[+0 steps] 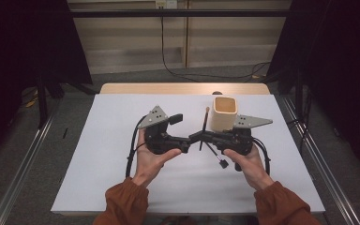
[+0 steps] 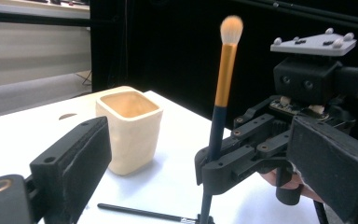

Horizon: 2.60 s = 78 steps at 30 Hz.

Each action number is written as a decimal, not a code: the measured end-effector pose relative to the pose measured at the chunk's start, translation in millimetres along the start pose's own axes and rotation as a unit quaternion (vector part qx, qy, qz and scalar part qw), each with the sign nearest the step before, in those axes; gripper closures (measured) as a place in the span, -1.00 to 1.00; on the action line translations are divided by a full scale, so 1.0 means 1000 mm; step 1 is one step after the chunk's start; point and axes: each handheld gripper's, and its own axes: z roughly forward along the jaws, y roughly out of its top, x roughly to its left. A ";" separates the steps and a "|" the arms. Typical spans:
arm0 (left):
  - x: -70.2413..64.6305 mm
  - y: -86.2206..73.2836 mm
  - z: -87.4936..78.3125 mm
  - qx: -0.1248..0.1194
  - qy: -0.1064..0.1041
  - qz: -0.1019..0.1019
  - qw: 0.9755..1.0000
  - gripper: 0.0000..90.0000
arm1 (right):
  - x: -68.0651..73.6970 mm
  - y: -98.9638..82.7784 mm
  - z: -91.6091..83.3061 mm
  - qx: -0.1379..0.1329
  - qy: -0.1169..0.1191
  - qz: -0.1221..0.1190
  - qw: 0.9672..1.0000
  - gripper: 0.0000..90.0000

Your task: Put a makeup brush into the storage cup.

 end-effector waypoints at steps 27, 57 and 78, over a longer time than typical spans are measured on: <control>0.031 -0.023 -0.048 0.033 0.098 0.010 0.995 -0.95 | -0.007 -0.001 -0.019 -0.003 -0.038 0.002 0.999 0.86; 0.041 -0.077 -0.116 0.012 0.193 0.013 0.981 -0.96 | -0.034 0.016 -0.045 -0.016 -0.092 -0.005 0.996 0.86; 0.027 -0.100 -0.142 0.027 0.180 0.019 0.983 -0.96 | -0.069 0.042 -0.040 -0.010 -0.148 -0.017 0.989 0.86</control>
